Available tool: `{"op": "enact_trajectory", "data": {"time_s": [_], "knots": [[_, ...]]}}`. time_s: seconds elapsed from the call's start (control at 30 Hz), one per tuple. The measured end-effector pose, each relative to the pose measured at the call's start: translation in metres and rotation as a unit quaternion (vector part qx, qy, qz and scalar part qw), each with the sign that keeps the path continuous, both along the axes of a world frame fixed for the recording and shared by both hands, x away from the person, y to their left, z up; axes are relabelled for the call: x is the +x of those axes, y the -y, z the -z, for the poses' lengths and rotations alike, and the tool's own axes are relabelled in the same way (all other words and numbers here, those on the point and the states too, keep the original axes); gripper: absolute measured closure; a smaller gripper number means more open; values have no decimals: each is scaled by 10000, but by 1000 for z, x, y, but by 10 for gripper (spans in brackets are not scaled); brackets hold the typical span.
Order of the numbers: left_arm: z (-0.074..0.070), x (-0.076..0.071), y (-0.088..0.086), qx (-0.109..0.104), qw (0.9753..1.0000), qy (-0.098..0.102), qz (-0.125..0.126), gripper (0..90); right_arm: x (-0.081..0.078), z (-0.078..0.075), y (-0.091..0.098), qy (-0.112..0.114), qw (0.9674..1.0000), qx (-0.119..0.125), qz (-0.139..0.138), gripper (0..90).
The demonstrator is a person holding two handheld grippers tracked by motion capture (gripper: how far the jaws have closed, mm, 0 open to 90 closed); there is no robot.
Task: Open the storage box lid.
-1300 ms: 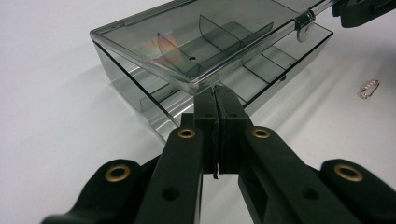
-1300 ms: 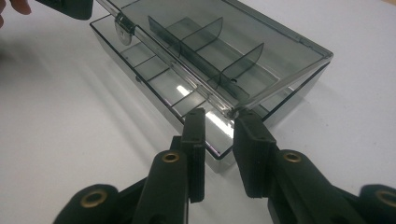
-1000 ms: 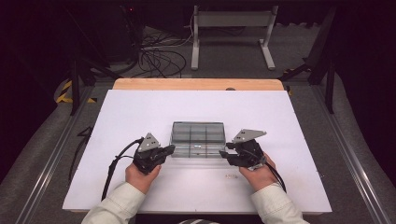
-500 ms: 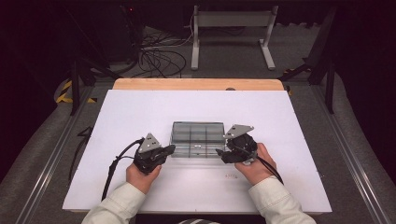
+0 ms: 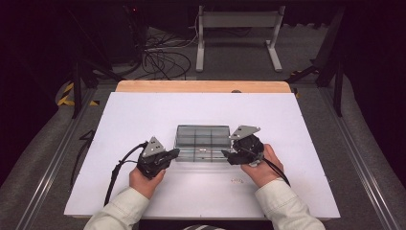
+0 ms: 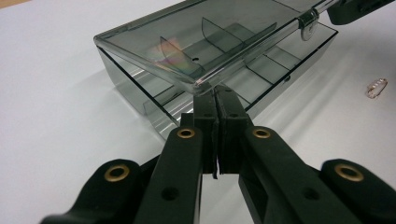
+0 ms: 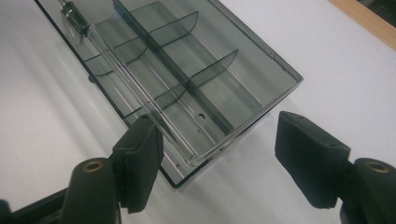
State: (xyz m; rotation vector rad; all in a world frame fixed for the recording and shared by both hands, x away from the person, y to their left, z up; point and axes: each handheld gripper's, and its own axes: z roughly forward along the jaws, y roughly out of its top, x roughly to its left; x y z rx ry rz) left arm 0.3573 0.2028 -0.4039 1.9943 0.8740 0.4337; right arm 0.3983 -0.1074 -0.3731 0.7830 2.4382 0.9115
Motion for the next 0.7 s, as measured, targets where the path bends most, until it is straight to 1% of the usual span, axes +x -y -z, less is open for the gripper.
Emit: {"op": "enact_trajectory", "data": {"time_s": [0.17,0.23,0.27,0.3,0.33,0.37,0.43,0.6,0.63,0.7], "knots": [[0,0,0,13,10000,0,-3,883,0,0,0,24,10000,-8,-17,331],[0,0,0,11,10000,12,0,883,1,-1,1,53,10000,-50,-48,333],[0,0,0,15,10000,4,1,883,0,-1,0,16,10000,7,-21,333],[0,0,-1,34,10000,1,3,883,0,-1,0,17,10000,13,-19,333],[0,1,-1,17,10000,-19,-15,884,0,-2,1,50,10000,-38,-40,333],[0,1,-1,34,10000,-19,-9,884,1,-2,1,61,10000,-38,-50,333],[0,1,0,39,10000,-24,-1,885,0,-3,0,34,10000,57,-34,333],[1,0,0,130,9999,17,69,889,3,-7,2,6,9999,135,-71,338],[1,0,0,101,9999,-10,63,889,3,-8,2,5,9999,156,-68,339],[1,0,0,111,9999,-12,71,891,4,-12,2,21,9999,136,-75,341]]}}
